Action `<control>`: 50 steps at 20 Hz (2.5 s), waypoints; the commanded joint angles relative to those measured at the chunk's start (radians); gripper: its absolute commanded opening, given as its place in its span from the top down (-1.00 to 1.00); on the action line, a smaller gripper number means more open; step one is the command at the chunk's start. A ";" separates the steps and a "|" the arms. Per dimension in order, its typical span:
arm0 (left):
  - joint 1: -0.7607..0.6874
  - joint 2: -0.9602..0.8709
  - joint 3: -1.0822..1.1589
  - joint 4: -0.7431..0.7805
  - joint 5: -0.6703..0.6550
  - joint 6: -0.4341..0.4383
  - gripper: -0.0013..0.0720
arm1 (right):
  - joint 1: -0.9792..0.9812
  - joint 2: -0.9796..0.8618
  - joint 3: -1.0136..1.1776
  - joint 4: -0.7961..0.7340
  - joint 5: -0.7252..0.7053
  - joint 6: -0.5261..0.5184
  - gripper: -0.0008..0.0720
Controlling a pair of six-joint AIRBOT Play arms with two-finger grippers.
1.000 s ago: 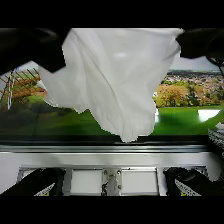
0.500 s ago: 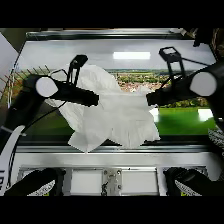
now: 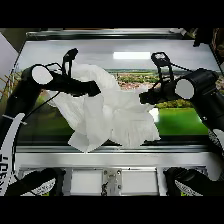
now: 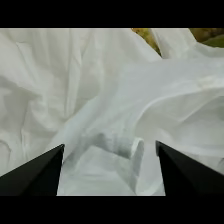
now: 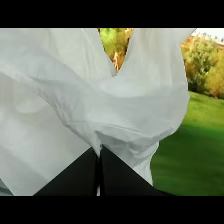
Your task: Fold the clothes and pants, and hang the long-sleeved shirts on hangers.
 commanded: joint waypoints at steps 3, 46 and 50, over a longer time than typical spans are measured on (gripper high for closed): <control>-0.161 0.066 -0.043 0.390 0.009 -0.316 -0.73 | 0.001 -0.001 -0.003 0.003 -0.021 0.000 0.94; -0.347 0.101 0.474 0.448 -0.064 -0.248 0.93 | -0.157 0.050 0.531 -0.015 0.436 -0.052 0.94; -0.285 0.048 0.137 0.333 -0.087 -0.243 0.93 | -0.154 0.050 0.188 0.020 0.348 -0.029 0.94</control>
